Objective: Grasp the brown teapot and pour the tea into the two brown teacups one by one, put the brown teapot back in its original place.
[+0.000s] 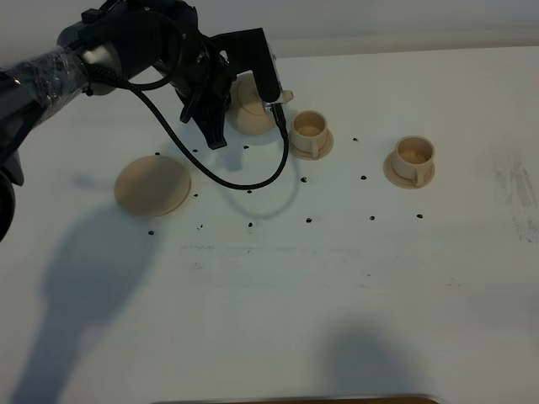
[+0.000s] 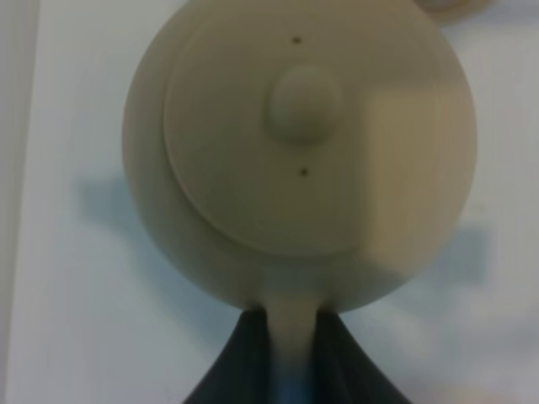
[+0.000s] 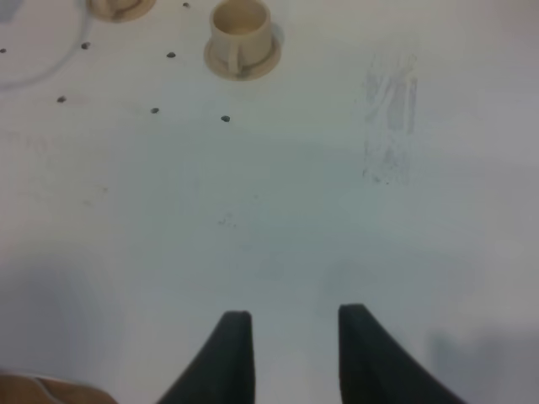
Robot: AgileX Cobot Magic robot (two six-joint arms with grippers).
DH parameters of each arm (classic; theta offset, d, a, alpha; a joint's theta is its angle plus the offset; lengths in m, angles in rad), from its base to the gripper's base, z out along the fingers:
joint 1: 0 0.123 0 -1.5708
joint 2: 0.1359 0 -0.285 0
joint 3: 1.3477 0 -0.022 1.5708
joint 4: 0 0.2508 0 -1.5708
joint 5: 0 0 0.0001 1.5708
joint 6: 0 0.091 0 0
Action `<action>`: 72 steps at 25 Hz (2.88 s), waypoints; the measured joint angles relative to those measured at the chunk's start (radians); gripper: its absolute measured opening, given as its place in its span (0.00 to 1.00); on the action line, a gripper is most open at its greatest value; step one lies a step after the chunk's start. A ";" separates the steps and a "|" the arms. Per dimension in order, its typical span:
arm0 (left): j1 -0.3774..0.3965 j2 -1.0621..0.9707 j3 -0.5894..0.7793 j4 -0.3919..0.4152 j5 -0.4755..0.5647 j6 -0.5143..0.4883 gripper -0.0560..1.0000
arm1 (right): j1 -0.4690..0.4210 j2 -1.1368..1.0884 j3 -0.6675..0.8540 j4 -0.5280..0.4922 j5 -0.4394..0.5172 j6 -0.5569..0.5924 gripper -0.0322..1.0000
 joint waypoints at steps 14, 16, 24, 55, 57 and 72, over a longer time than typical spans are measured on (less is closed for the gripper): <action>0.000 0.000 0.000 0.050 -0.037 0.082 0.21 | 0.000 0.000 0.000 0.000 0.000 0.000 0.26; 0.000 0.000 0.000 0.050 -0.044 0.092 0.21 | 0.000 0.000 0.000 0.000 0.000 0.000 0.26; -0.014 0.007 0.000 0.049 -0.063 0.161 0.21 | 0.000 0.000 0.000 0.000 0.000 0.000 0.26; -0.031 0.019 0.000 0.143 -0.096 0.215 0.21 | 0.000 0.000 0.000 0.000 0.000 0.000 0.26; -0.033 0.019 0.000 0.145 -0.104 0.216 0.21 | 0.000 0.000 0.000 0.000 0.000 0.000 0.26; -0.061 0.053 0.000 0.218 -0.134 0.216 0.21 | 0.000 0.000 0.000 0.000 0.000 0.000 0.26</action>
